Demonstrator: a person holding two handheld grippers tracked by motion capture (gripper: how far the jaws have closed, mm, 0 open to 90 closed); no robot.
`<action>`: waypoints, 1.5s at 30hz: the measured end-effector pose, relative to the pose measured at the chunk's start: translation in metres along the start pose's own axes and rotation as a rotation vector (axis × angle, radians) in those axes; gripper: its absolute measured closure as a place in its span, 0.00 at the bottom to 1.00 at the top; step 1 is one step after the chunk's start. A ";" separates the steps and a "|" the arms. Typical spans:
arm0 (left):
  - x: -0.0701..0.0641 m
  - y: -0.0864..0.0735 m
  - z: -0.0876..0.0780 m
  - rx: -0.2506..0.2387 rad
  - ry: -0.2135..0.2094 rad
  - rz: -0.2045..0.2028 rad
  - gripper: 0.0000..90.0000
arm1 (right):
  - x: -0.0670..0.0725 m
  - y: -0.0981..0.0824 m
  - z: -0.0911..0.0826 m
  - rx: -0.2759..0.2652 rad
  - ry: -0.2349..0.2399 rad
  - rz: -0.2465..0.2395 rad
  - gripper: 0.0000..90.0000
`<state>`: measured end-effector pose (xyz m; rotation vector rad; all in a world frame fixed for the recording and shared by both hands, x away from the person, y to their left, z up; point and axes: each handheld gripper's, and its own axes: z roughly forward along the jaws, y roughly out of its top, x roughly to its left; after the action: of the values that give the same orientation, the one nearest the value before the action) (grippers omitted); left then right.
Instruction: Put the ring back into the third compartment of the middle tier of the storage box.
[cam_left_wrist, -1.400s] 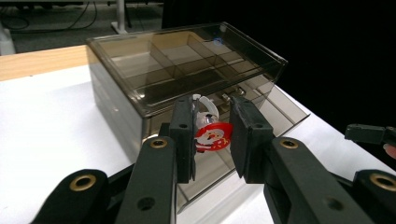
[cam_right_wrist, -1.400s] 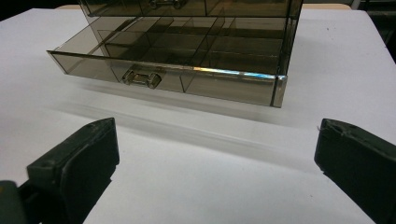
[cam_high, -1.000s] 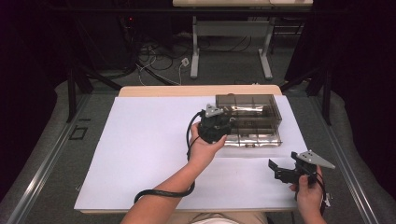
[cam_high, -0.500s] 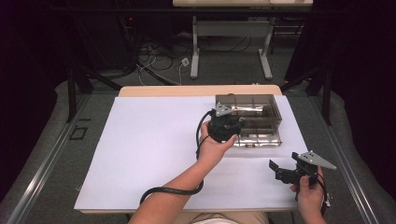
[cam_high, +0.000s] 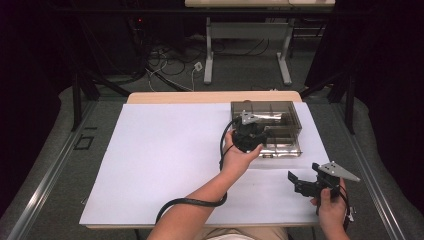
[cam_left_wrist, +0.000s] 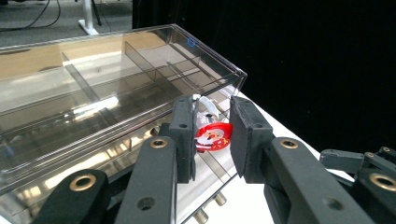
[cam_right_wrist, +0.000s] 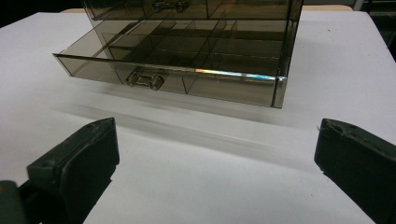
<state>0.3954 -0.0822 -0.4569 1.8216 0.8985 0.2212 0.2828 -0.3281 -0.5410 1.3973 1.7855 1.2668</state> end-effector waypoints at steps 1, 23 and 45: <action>0.000 0.000 0.002 0.000 0.001 0.005 0.79 | 0.000 0.000 0.000 -0.001 0.001 0.001 0.00; -0.017 -0.005 0.039 0.040 -0.031 -0.008 0.79 | 0.004 0.000 0.001 0.017 0.012 0.007 0.00; -0.027 -0.022 0.071 0.107 -0.055 0.001 0.79 | 0.003 0.000 0.001 0.000 0.015 -0.001 0.00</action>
<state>0.4039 -0.1479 -0.4998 1.9181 0.8848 0.1246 0.2826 -0.3253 -0.5411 1.3902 1.7952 1.2800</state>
